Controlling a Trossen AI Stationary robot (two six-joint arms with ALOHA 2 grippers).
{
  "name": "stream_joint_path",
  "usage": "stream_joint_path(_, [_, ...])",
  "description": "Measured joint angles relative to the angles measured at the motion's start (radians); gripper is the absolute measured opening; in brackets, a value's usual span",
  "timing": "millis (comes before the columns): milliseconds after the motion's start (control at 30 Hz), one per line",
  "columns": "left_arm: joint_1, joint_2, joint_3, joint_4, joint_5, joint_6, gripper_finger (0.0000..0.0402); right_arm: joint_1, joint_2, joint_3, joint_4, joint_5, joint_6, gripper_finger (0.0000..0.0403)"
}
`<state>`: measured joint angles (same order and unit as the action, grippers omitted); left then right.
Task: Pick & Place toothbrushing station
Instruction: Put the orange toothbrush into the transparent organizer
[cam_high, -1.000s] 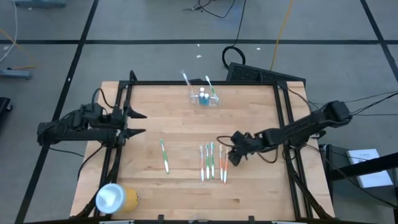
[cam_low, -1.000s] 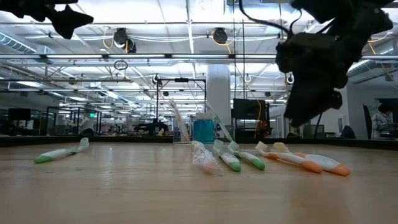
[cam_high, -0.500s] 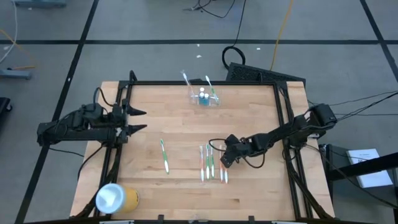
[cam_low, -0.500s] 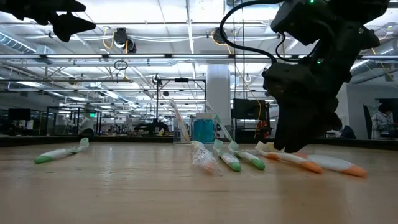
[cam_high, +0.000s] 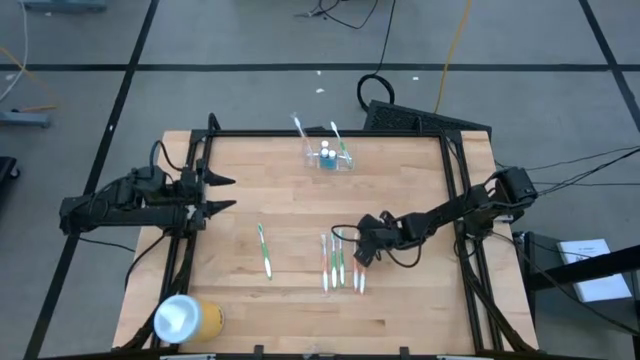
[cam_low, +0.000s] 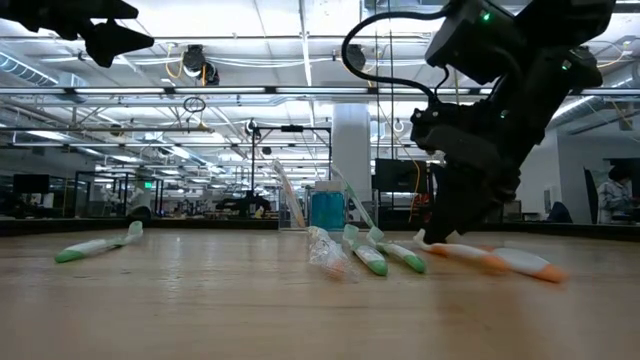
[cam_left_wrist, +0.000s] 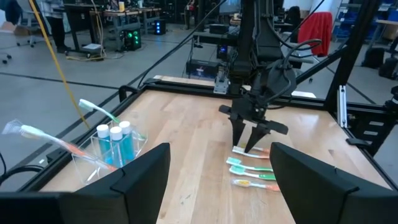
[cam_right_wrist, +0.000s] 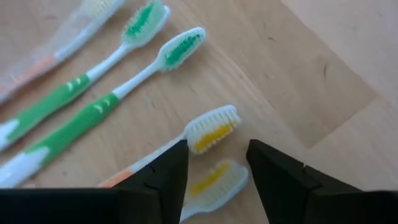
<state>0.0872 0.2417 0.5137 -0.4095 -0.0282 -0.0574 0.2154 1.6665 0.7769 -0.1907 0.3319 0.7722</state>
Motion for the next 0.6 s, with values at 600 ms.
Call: stream_joint_path(600, [0.0, 0.0, 0.0, 0.001, 0.0, 0.002, 0.0285, -0.092, -0.124, -0.009, -0.07, -0.094, -0.145, 0.013])
